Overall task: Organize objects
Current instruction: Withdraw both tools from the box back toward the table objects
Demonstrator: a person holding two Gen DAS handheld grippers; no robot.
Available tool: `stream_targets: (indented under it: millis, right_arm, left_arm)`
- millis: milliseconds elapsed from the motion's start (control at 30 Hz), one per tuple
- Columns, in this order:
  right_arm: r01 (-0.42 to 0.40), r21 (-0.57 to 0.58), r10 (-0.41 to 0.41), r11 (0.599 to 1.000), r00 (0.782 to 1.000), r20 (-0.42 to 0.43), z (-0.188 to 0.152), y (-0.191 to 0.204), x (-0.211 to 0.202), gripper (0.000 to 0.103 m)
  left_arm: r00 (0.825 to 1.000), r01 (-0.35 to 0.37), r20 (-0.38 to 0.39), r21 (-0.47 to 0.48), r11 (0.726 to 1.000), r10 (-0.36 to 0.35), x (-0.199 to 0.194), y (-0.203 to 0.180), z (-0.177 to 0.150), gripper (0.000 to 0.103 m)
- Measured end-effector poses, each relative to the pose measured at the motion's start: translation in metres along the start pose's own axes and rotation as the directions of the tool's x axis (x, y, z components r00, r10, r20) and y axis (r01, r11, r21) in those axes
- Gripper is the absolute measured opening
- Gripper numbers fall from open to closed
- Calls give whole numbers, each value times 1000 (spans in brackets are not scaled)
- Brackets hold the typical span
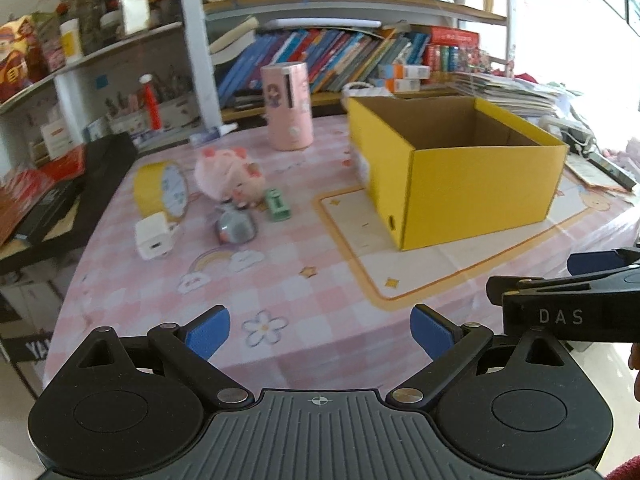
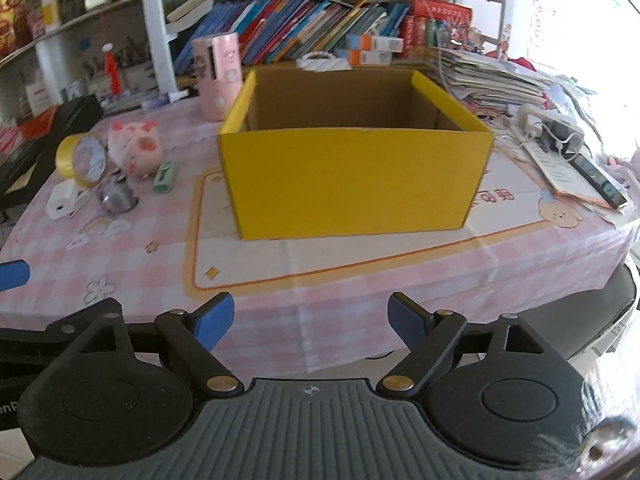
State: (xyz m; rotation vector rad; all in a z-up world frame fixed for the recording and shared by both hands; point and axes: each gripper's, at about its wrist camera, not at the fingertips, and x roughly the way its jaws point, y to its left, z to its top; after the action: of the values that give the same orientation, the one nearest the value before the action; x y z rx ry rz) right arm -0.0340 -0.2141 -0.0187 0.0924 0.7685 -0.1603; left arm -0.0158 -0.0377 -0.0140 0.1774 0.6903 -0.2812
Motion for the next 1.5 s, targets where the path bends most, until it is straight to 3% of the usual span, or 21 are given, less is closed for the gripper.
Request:
stream_targets:
  millis: [900,1500]
  right_arm:
    - [-169,-128,167,977,986,-24,9,85,2,83]
    - [-266,-176,255,948,964,-79,29,118,35,82]
  left_arm:
    - [990,-144,-15,-128,981,144,-26,78,-19,98]
    - [982,-189,-45,-208,960,184,-10,113,-9,98]
